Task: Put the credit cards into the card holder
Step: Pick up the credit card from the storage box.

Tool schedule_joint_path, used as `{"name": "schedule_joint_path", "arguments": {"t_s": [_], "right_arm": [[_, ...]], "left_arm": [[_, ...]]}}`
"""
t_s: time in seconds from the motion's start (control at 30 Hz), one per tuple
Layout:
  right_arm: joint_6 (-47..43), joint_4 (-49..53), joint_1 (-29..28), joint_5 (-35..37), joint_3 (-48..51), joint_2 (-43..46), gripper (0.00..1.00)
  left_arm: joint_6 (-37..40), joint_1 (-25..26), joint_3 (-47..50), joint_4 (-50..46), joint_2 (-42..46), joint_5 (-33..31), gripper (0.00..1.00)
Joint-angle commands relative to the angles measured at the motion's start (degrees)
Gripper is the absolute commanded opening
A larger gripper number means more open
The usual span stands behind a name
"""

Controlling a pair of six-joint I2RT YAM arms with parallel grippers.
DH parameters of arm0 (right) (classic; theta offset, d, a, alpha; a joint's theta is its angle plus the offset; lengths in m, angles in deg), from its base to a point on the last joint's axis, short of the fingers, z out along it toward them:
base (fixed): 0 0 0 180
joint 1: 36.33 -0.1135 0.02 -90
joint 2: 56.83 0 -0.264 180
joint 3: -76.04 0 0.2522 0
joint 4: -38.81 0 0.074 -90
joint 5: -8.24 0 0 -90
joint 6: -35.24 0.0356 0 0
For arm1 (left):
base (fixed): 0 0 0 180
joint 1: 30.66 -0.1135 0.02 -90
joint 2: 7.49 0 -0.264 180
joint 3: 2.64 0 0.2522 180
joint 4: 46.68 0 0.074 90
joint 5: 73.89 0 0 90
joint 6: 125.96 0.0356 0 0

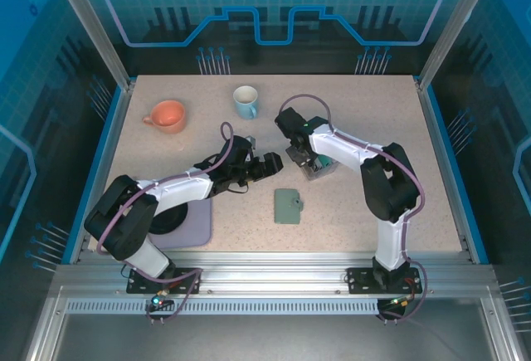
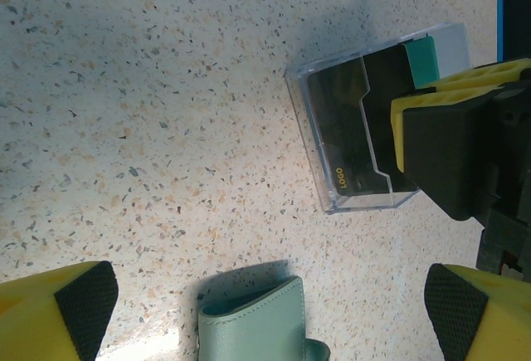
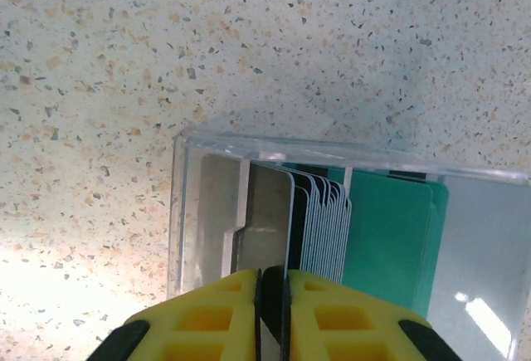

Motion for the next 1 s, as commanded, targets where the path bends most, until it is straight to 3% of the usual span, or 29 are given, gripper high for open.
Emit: {"name": "schedule_joint_path", "arguments": {"t_s": [0.0, 0.37, 0.5, 0.63, 0.8, 0.97], "right_arm": [[0.3, 1.2, -0.5, 0.5, 0.8, 2.3, 0.13], [2.3, 2.6, -0.3, -4.8, 0.9, 6.7, 0.04], [4.7, 3.2, 1.0, -10.2, 1.1, 10.7, 0.01], [9.0, -0.1, 4.9, -23.0, 4.5, 18.0, 0.00], [20.0, -12.6, 14.1, -48.8, 14.0, 27.1, 0.00], [27.8, -21.0, 19.2, -61.2, 19.3, 30.8, 0.00]], "left_arm": [[-0.8, 0.5, 0.1, -0.2, -0.2, 0.2, 0.99], [-1.0, 0.4, 0.3, -0.3, 0.4, 0.1, 0.99], [-1.4, 0.3, 0.7, 0.6, 1.9, 0.6, 0.99], [-4.5, -1.5, 2.8, 6.4, 3.4, 5.0, 0.97], [-9.1, -4.1, 3.1, 16.0, 3.0, 14.7, 0.92], [-13.7, -5.0, -0.1, 23.4, 0.2, 22.5, 0.92]]}}
